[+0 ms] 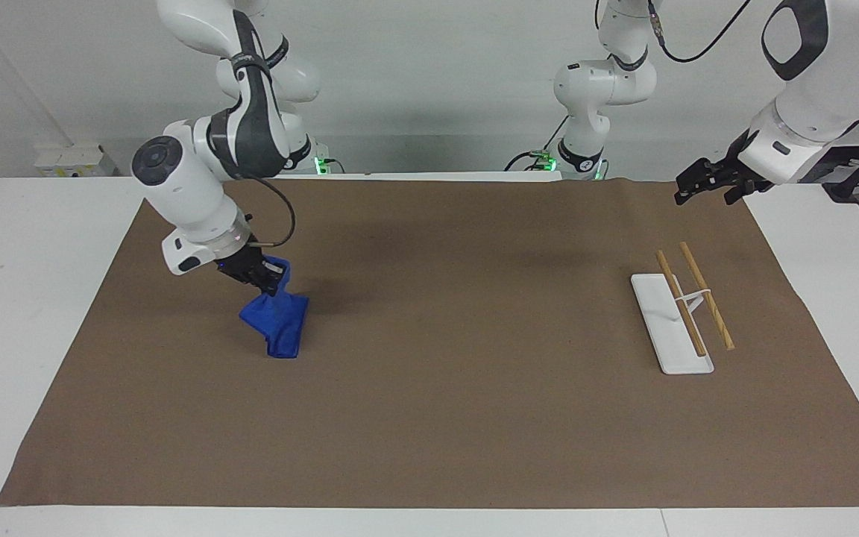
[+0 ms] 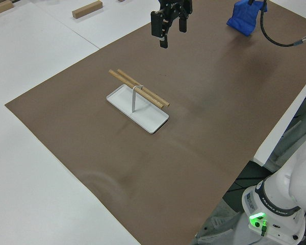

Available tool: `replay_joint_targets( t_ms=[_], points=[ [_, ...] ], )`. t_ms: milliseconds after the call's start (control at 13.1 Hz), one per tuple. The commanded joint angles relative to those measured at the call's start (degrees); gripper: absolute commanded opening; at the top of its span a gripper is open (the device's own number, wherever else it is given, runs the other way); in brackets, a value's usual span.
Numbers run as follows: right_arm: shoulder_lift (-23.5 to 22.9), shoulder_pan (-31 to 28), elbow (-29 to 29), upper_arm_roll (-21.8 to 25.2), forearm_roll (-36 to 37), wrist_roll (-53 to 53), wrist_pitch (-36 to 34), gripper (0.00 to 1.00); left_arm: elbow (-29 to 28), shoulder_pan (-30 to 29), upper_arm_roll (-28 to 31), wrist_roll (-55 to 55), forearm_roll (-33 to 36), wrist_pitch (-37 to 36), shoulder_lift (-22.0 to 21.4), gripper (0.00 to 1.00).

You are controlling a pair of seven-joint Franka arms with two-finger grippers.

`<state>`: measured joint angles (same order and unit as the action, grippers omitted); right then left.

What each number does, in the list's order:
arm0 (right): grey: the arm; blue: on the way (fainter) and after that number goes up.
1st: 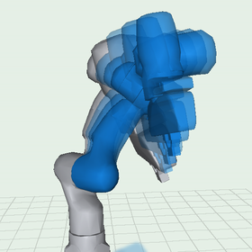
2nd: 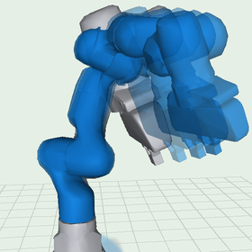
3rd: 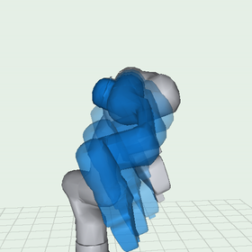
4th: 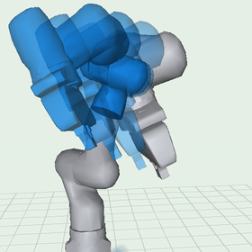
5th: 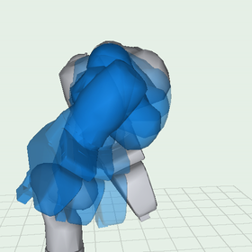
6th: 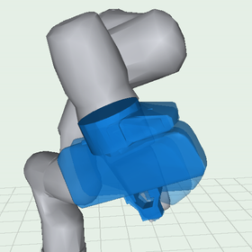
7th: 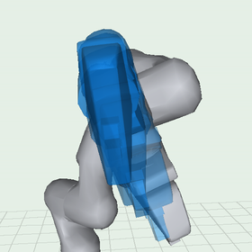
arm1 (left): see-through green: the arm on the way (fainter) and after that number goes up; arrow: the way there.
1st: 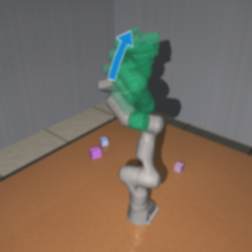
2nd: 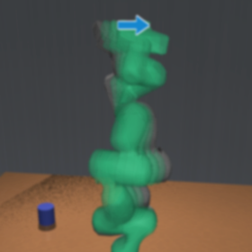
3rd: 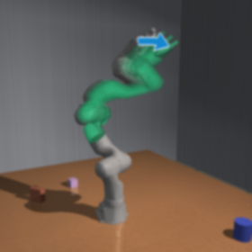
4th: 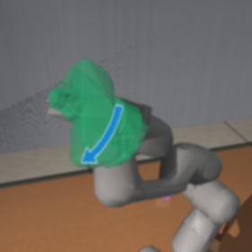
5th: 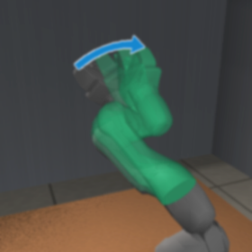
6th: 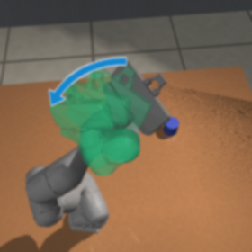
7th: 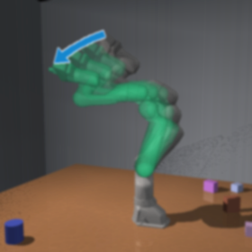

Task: Right arm passes towel to left arm to hang
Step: 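Lift the towel with the right gripper while the left gripper reaches forward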

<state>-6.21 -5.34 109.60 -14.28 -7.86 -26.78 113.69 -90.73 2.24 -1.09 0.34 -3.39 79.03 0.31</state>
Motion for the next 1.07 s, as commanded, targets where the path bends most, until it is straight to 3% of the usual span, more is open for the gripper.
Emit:
replay_joint_targets(
  t_ms=[0,153,612,766,995],
  points=[
    [-1.3,0.3,-4.0,-5.6,-1.5,-14.6,-1.4,0.0,-1.3,0.3,0.2,0.5,1.2,0.9,-1.2,1.0],
    [-2.7,1.4,-6.6,-10.0,-5.3,-27.2,-0.1,0.0,-1.3,0.3,0.2,0.5,1.2,0.9,-1.2,1.0],
    [-4.9,12.0,-11.9,-11.0,-15.1,-53.4,12.5,0.0,-1.8,0.3,0.7,4.0,1.2,0.4,-1.7,1.0],
    [-5.4,14.3,-13.8,-11.0,-21.6,-58.5,17.4,0.0,-7.1,0.2,0.5,15.5,-0.6,4.8,-4.1,1.0],
    [-7.0,16.4,-16.9,-12.9,-30.4,-62.6,23.9,0.0,-19.7,-0.5,0.6,40.4,-13.3,19.1,-8.0,1.0]
  ],
)
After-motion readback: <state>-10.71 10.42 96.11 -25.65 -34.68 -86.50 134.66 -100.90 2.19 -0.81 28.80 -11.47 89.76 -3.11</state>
